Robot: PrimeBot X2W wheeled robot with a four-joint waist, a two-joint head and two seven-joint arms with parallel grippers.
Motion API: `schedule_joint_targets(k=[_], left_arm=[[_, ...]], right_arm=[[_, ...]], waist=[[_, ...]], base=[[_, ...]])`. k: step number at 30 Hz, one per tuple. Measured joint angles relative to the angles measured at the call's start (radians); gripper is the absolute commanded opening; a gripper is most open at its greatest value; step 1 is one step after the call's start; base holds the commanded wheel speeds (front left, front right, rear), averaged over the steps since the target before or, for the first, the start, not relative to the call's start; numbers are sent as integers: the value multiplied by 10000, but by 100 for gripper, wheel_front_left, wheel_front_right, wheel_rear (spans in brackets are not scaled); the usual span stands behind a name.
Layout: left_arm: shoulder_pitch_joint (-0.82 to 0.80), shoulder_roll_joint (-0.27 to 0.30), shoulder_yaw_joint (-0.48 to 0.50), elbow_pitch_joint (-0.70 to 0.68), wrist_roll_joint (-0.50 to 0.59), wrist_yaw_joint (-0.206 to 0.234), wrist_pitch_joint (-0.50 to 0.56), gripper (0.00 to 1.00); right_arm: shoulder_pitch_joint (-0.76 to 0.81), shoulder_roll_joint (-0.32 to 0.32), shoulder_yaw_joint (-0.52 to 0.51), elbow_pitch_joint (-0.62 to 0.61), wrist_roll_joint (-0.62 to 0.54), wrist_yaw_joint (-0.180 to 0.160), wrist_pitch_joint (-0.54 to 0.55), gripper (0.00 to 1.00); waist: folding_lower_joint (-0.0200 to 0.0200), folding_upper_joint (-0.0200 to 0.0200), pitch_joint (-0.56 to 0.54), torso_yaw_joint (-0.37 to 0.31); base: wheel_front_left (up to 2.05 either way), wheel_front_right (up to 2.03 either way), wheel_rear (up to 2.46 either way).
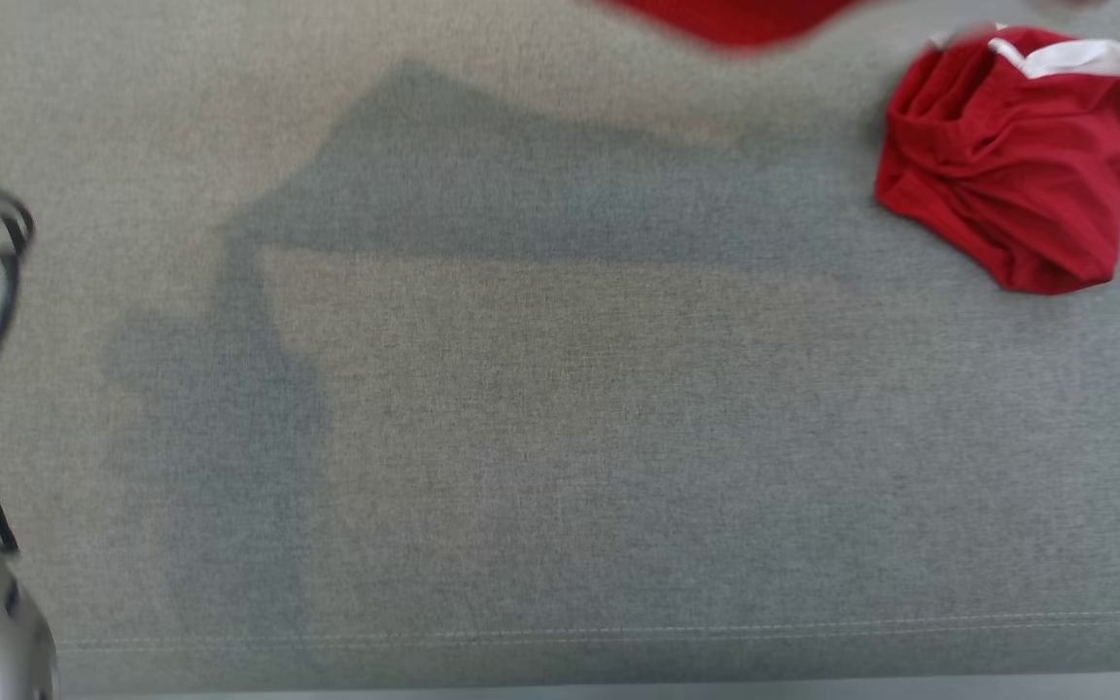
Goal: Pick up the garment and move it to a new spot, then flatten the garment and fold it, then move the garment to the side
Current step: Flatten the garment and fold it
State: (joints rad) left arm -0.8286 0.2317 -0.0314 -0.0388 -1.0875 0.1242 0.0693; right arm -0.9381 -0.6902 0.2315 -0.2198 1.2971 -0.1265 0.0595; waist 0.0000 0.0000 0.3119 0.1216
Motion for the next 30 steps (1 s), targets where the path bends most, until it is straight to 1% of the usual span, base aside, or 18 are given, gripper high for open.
schedule_joint_targets(k=[1, 2, 5, 7, 9, 11, 12, 13, 15, 16, 17, 19, 21, 25, 30], left_arm=[[-560, -221, 98, 153, 199, -2, -309, 0], [-1077, -326, 151, 303, 474, -6, -508, 0], [-2120, -307, 376, 571, 1104, -10, -957, 0], [-2447, -267, 351, 619, 1181, -6, -1066, 0], [-2593, -174, 240, 531, 1216, 4, -1135, 0], [-2593, -63, 44, 399, 1204, -8, -1141, 0], [-2527, -102, -58, 431, 1145, -105, -1158, 0], [-1959, -401, -299, 635, 965, -360, -1246, 0], [-676, -709, -642, 951, 913, -640, -1243, 0], [90, -849, -685, 1118, 826, -744, -1250, 0], [886, -947, -650, 1313, 625, -826, -1338, 0], [2264, -924, -608, 1649, 445, -991, -1486, 0], [3368, -849, -370, 1818, 435, -1032, -1674, 0], [4636, -725, 98, 1916, 305, -1070, -1910, 0], [5261, -775, 272, 1887, 104, -1256, -2082, 0]], right_arm=[[-585, 98, -117, 194, -247, 2, -188, 0], [-1124, 213, -148, 382, -474, 6, -330, 0], [-2371, 458, 222, 777, -1060, 15, -410, 0], [-2894, 694, 686, 823, -1202, 15, -339, 0], [-3132, 911, 1223, 788, -1262, 13, -182, 0], [-3056, 1127, 1672, 692, -1246, 13, -12, 0], [-2868, 1279, 1785, 681, -1175, 31, -25, 0], [-2035, 1438, 1998, 608, -938, 244, -50, 0], [-659, 1630, 2176, 639, -520, 336, -153, 0], [115, 1703, 2324, 675, -362, 474, -196, 0], [911, 1873, 2420, 734, -151, 522, -351, 0], [2320, 1981, 2711, 825, 4, 759, -562, 0], [3478, 2008, 2901, 840, 165, 882, -767, 0], [4835, 2048, 3195, 865, 441, 1158, -1041, 0], [5657, 1973, 3308, 997, 506, 1494, -1344, 0]], waist=[[0, 0, 142, 39], [0, 0, 282, 74], [0, 0, 711, 151], [0, 0, 1003, 170], [1, 0, 1291, 163], [1, 0, 1579, 128], [1, 0, 1721, 102], [0, 0, 1974, 46], [2, 0, 2181, -13], [3, 0, 2248, -50], [5, 0, 2284, -95], [4, 0, 2263, -150], [3, 0, 2151, -188], [3, 0, 1728, -261], [1, 0, 1041, -358]], base=[[0, 0, 0], [0, 0, 0], [0, 0, 0], [0, 0, 0], [0, 0, 0], [0, 0, 0], [0, 0, 0], [0, 0, 0], [0, 0, 0], [0, 0, 0], [0, 0, 0], [0, 0, 0], [0, 0, 0], [0, 0, 0], [0, 0, 0]])
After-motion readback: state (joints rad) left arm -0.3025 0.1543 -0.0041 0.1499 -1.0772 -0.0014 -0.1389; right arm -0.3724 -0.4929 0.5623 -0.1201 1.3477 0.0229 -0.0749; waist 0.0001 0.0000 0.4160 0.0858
